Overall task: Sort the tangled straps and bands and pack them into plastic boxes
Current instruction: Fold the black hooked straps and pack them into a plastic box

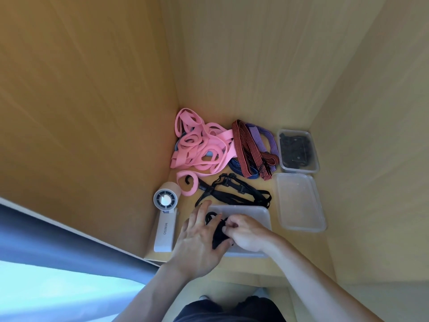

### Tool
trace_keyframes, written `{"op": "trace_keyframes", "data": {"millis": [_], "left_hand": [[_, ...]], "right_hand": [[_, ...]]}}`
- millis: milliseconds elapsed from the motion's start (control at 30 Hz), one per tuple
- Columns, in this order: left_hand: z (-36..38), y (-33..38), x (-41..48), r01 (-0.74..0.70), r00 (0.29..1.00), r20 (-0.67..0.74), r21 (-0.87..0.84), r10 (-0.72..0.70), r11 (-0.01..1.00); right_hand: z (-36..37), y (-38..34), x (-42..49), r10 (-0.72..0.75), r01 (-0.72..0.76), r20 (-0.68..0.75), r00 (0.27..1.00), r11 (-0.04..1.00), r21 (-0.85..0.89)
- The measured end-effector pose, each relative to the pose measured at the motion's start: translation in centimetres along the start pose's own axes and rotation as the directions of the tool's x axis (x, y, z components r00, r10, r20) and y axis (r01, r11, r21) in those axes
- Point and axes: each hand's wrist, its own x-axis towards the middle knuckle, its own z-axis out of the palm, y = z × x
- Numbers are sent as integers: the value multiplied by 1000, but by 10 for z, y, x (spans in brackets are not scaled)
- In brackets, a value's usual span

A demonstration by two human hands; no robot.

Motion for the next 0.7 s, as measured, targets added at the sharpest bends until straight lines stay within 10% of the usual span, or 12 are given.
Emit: {"op": "trace_keyframes", "data": {"millis": [300, 700], "left_hand": [[-1, 16, 15, 95, 995, 32, 102, -98, 990], [-16, 10, 2, 55, 998, 10, -143, -54, 988]], "right_hand": [[-17, -12, -15, -62, 54, -8, 998, 927, -372], [-78, -19, 38, -213, 135, -446, 869, 970, -201]]}}
